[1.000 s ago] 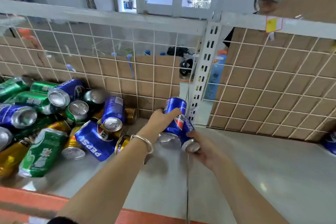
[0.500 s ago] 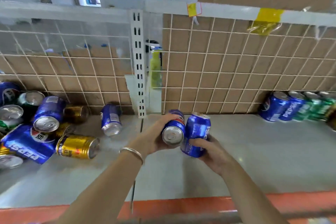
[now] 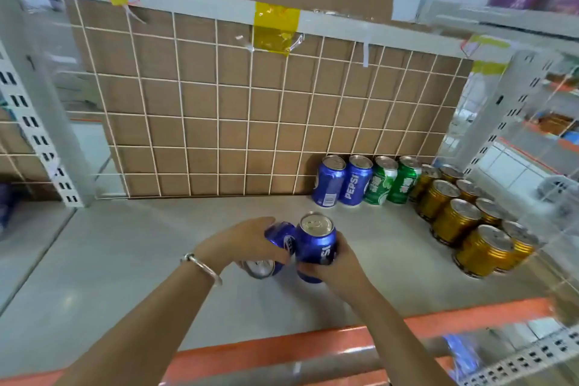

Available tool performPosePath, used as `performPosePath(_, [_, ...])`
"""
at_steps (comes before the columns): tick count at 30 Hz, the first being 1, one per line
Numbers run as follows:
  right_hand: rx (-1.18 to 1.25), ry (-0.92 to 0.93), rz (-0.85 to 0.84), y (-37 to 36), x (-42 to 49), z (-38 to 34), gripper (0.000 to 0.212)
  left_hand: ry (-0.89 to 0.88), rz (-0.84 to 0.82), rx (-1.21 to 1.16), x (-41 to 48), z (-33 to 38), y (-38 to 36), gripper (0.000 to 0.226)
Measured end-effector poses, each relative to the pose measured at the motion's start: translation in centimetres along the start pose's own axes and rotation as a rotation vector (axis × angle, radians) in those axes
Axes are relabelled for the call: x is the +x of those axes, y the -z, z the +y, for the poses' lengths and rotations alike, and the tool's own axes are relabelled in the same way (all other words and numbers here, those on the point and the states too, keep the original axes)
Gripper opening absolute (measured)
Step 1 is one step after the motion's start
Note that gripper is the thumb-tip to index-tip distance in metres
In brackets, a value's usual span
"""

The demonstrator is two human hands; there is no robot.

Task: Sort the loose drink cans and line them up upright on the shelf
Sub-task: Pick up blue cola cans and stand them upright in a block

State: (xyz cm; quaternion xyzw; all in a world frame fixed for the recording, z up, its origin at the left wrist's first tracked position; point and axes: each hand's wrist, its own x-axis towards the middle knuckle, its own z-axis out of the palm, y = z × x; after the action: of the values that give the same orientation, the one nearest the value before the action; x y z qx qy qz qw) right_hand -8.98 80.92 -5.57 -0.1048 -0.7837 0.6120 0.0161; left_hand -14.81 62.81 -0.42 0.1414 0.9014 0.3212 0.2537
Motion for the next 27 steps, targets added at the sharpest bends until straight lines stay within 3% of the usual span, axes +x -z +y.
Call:
performPosePath(4, [-0.007, 0.036, -0.026, 3.2, 0.4, 0.3, 0.061, 0.073, 0.130, 0.146, 0.5, 2.6, -0.5, 0.086])
performPosePath(7, [0.006, 0.059, -0.061, 4.8, 1.2, 0.1, 0.062, 0.027, 0.230, 0.168, 1.1, 4.1, -0.2, 0.074])
performPosePath(14, [-0.034, 0.131, -0.087, 7.5, 3.1, 0.2, 0.077, -0.190, 0.382, -0.209, 5.5, 5.3, -2.3, 0.044])
performPosePath(19, [-0.141, 0.137, -0.072, 9.1, 4.2, 1.2, 0.096, -0.209, 0.407, -0.435, 7.3, 5.0, -5.8, 0.064])
performPosePath(27, [-0.050, 0.109, -0.030, 8.8, 5.5, 1.6, 0.074, -0.051, 0.422, -0.781, 8.1, 3.9, -7.4, 0.060])
